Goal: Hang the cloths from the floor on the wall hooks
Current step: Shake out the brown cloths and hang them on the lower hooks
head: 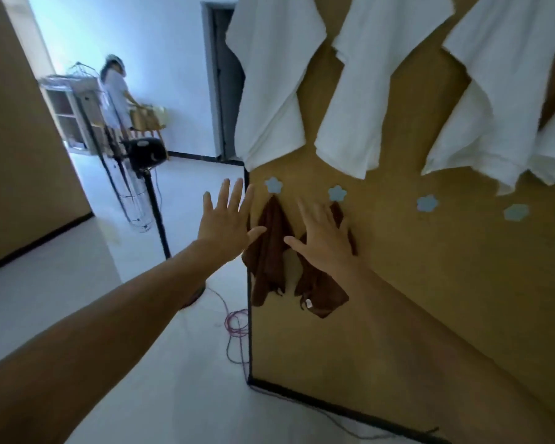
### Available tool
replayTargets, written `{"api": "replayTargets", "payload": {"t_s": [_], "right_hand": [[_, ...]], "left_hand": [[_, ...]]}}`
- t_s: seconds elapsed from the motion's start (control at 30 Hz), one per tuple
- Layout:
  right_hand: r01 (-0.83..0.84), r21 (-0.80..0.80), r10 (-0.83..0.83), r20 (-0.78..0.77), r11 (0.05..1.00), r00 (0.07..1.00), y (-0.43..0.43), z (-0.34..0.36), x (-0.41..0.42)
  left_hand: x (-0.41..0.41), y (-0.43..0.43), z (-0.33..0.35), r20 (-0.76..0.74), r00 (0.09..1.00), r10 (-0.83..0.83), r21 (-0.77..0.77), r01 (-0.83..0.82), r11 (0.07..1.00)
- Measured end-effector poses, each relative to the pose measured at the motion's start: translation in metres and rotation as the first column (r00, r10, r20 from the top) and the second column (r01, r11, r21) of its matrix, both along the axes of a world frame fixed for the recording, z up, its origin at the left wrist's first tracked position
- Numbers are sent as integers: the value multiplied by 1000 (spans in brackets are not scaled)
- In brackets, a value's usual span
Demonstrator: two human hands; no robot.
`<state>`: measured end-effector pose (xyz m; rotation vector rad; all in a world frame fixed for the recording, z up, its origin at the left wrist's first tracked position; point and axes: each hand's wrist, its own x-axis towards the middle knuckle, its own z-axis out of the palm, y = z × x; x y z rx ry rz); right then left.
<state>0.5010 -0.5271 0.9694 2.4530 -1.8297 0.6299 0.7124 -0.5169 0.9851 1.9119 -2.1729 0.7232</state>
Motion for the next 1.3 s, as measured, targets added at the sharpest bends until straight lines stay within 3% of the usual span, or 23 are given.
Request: {"api": "replayTargets", "payload": {"t_s": [0.27,0.63,0.93,1.3], "right_hand": [[-340,-21,338,-61,940,939,64,21,137],[-704,-65,698,-93,707,710,188,36,384],[-848,-79,839,-122,524,530,309,36,611],[-962,6,956,-113,274,272,435,17,789]], "left_hand": [[132,151,27,-16,921,388,-34,-389,921],[325,341,31,-75,649,757,-31,-760,649],[499,503,23,-96,418,903,-5,-908,419],[617,655,-5,-59,137,989,43,-989,139]]}}
